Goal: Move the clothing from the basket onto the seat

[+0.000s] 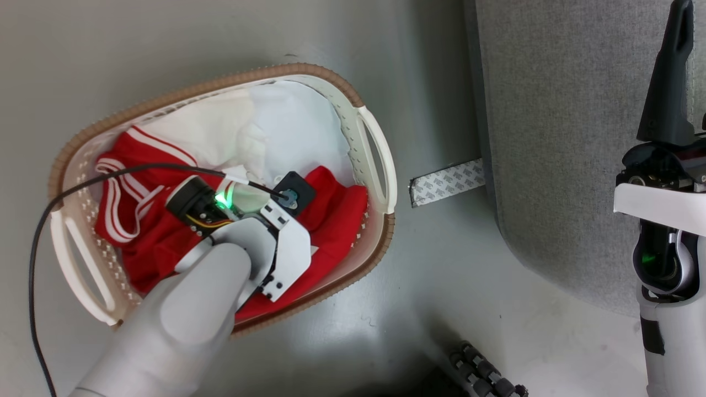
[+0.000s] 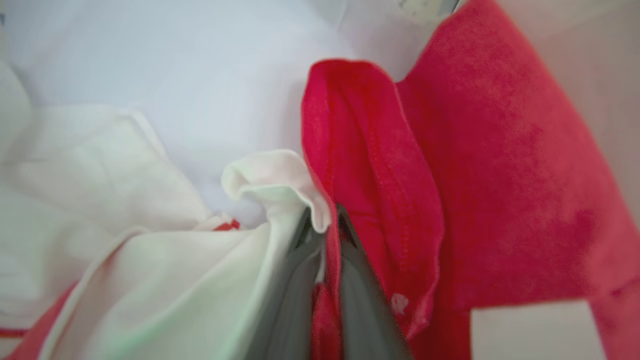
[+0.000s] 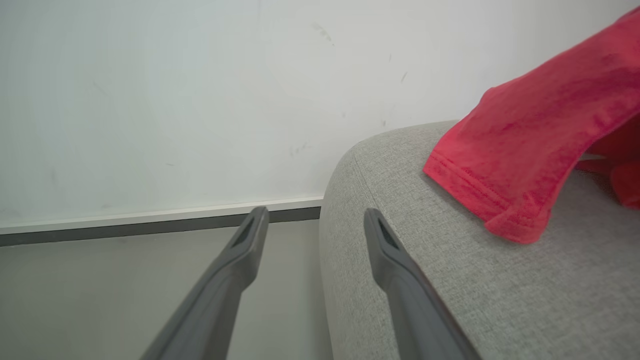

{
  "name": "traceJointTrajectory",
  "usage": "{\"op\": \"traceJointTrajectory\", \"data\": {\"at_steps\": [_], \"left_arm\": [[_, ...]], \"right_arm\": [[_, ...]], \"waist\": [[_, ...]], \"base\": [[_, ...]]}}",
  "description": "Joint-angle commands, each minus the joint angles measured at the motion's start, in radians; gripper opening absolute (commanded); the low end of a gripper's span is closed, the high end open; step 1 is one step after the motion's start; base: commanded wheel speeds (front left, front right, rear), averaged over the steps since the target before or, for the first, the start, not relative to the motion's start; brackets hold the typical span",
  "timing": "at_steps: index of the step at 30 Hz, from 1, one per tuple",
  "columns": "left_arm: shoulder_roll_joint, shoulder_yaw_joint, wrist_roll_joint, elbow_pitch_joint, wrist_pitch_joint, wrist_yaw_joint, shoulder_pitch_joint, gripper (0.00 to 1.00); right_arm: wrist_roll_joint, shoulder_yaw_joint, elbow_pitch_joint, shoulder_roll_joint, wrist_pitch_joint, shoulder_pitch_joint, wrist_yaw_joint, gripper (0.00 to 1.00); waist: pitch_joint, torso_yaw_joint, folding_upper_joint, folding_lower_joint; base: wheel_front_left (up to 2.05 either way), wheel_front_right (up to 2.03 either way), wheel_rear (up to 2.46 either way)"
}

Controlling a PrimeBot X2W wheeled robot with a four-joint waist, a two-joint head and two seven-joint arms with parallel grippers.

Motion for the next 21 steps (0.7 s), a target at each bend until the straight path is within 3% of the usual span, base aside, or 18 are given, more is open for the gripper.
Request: {"op": "traceJointTrajectory", "data": {"at_steps": [1, 10, 21], "left_arm": [[0.003, -0.001, -0.008, 0.002, -0.008, -0.002, -0.011, 0.0], [-0.035, 0.011, -0.113, -0.03, -0.115, -0.002, 0.016, 0.0], [-0.081, 0.069, -0.251, -0.161, -0.271, 0.014, 0.205, 0.0]], "right_arm": [[-0.007, -0.001, 0.006, 0.0, 0.001, -0.012, -0.003, 1.0], [-0.058, -0.043, 0.026, -0.001, 0.001, 0.027, -0.003, 1.0], [-0.174, -0.172, 0.083, -0.002, 0.001, 0.179, -0.002, 1.0]], "waist": [[-0.003, 0.003, 0.0, -0.0001], [-0.124, 0.076, 0.0, -0.0001], [-0.458, 0.221, 0.0, -0.0001]], "base": [[0.0, 0.0, 0.0], [0.0, 0.0, 0.0], [0.0, 0.0, 0.0]]}}
